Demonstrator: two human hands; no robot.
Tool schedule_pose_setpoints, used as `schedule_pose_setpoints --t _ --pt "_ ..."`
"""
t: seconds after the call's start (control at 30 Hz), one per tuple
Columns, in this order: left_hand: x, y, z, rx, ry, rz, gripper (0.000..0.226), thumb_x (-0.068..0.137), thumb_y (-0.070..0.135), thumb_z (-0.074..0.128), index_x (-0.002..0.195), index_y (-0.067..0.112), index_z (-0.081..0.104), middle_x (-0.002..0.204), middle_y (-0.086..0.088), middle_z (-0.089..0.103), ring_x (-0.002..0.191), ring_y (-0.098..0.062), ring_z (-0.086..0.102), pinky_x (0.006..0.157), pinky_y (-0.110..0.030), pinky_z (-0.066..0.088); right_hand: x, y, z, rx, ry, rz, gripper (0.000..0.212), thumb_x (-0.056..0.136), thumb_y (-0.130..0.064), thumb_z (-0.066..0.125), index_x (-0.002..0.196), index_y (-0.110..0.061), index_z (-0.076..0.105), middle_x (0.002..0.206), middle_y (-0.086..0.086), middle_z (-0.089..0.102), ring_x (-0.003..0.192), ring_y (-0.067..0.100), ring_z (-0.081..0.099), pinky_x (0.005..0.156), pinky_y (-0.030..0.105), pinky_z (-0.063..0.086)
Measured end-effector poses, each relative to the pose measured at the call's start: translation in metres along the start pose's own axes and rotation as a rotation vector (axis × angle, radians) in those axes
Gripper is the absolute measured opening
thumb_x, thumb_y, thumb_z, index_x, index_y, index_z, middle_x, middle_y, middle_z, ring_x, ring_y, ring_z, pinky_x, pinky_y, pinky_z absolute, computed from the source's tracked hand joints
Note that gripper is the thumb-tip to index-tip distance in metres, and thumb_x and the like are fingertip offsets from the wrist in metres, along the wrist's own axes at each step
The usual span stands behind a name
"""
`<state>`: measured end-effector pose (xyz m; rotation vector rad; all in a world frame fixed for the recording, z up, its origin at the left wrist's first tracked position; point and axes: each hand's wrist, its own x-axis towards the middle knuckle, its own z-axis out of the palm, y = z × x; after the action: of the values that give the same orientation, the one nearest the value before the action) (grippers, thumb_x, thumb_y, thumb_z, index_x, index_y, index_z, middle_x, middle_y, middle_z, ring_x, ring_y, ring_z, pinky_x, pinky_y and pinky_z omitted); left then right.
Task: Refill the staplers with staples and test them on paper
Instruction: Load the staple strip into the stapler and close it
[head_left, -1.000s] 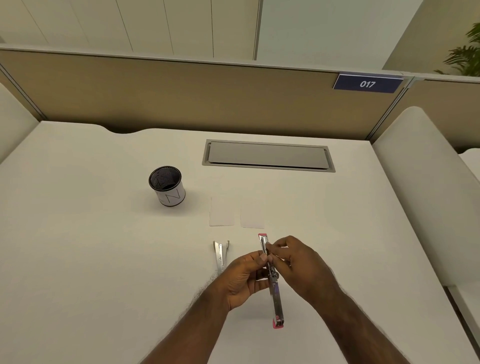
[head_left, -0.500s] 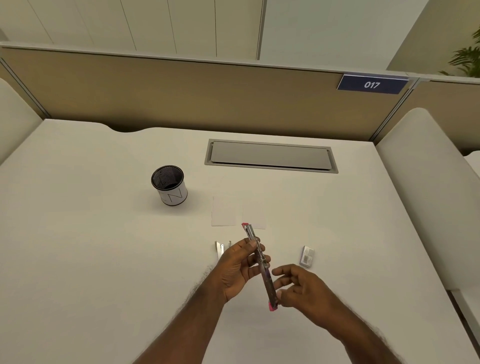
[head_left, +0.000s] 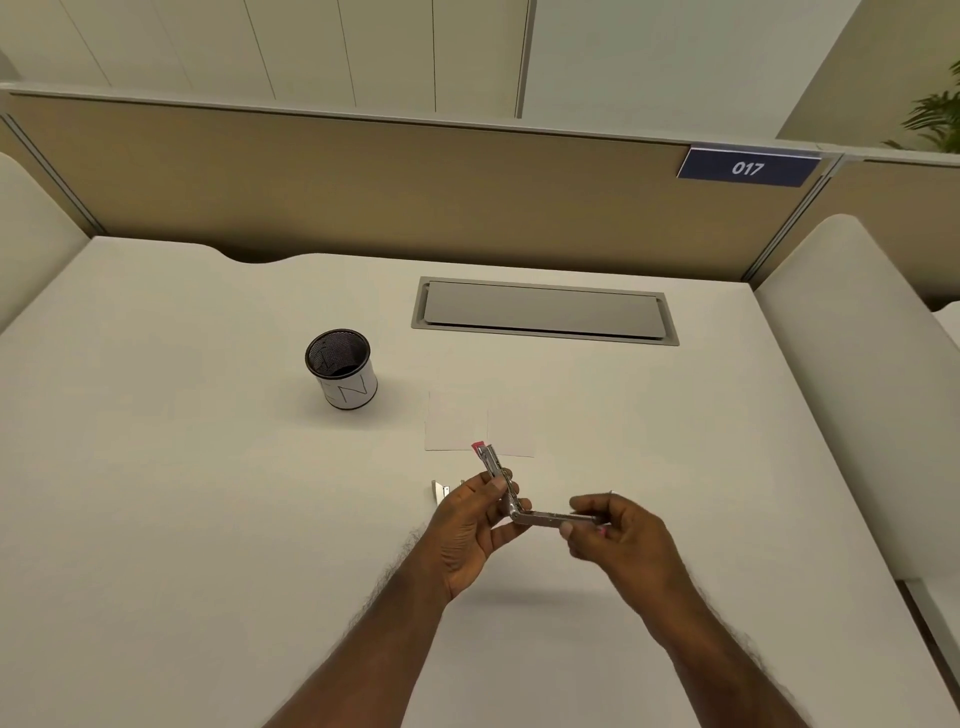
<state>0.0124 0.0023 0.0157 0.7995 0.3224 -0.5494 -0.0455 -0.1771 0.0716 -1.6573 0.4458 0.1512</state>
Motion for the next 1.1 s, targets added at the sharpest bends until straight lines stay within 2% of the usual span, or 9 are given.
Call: schedule_pose_setpoints --t 0.13,0.27,0.43,0.53,0.7,0.87,1.03,1.1 --pt "-0.004 -0.005 0.001 0.05 -0.047 -0.026 0.023 0.079 0.015 0.069 0.099 0.006 0.07 0.086 -0.01 0.068 0.082 -0.024 0.069 0.075 -0.043 0.059 0.009 -0.005 0.001 0.049 0.066 -0.054 0.025 0.075 -0.006 0.079 0.096 -0.015 0.068 0.072 -0.003 0.072 0.067 0.012 0.069 0.071 0.028 0.06" --pt "-0.006 -0.008 0.003 0.152 -0.079 -0.06 0.03 0.08 0.018 0.07 0.105 0.002 0.069 0.092 -0.014 0.066 0.091 -0.026 0.065 0.082 -0.046 0.057 0.014 -0.005 0.008 0.006 0.053 -0.1 0.02 0.077 -0.008 0.078 0.094 -0.017 0.072 0.077 -0.004 0.074 0.074 0.013 0.071 0.071 0.028 0.059" --pt "-0.011 -0.01 0.003 0.245 -0.149 -0.101 0.028 0.081 0.02 0.069 0.107 0.01 0.074 0.105 -0.014 0.071 0.097 -0.023 0.067 0.084 -0.041 0.057 0.018 -0.007 0.012 -0.017 -0.085 -0.075 0.018 0.084 -0.012 0.072 0.097 -0.024 0.074 0.088 -0.003 0.077 0.083 0.016 0.073 0.073 0.026 0.059" --pt "-0.013 -0.008 0.0 0.271 -0.156 -0.122 0.028 0.081 0.022 0.069 0.106 0.013 0.076 0.103 -0.011 0.074 0.095 -0.021 0.069 0.083 -0.039 0.057 0.019 -0.008 0.01 -0.019 -0.193 -0.025 0.021 0.088 -0.015 0.068 0.108 -0.015 0.073 0.093 0.004 0.077 0.087 0.021 0.073 0.078 0.031 0.059" --pt "-0.018 -0.006 -0.003 0.3 -0.19 -0.16 0.033 0.08 0.024 0.072 0.112 0.017 0.073 0.109 -0.009 0.073 0.102 -0.023 0.066 0.081 -0.036 0.057 0.016 -0.008 0.006 0.024 -0.366 0.044 0.025 0.089 -0.028 0.065 0.11 -0.018 0.072 0.105 0.008 0.074 0.1 0.026 0.07 0.088 0.039 0.057" --pt "-0.019 -0.005 -0.002 0.312 -0.211 -0.195 0.034 0.079 0.026 0.073 0.112 0.019 0.073 0.109 -0.009 0.073 0.093 -0.02 0.069 0.079 -0.035 0.058 0.017 -0.006 0.006 0.017 -0.373 0.062 0.034 0.08 -0.036 0.071 0.11 -0.021 0.071 0.107 0.01 0.073 0.1 0.029 0.068 0.087 0.039 0.057" --pt "-0.018 -0.004 0.001 0.36 -0.197 -0.156 0.045 0.075 0.026 0.078 0.118 0.015 0.068 0.114 -0.012 0.071 0.1 -0.027 0.069 0.083 -0.039 0.057 0.019 -0.002 0.007 -0.008 -0.29 0.048 0.033 0.076 -0.04 0.074 0.105 -0.023 0.072 0.102 0.001 0.075 0.098 0.023 0.07 0.083 0.038 0.059" --pt "-0.016 -0.004 0.001 0.402 -0.155 -0.137 0.047 0.074 0.024 0.079 0.117 0.012 0.066 0.115 -0.015 0.07 0.103 -0.031 0.068 0.086 -0.042 0.057 0.02 0.002 0.008 -0.023 -0.246 0.052 0.026 0.078 -0.034 0.076 0.102 -0.023 0.073 0.099 0.001 0.075 0.097 0.025 0.07 0.084 0.039 0.059"
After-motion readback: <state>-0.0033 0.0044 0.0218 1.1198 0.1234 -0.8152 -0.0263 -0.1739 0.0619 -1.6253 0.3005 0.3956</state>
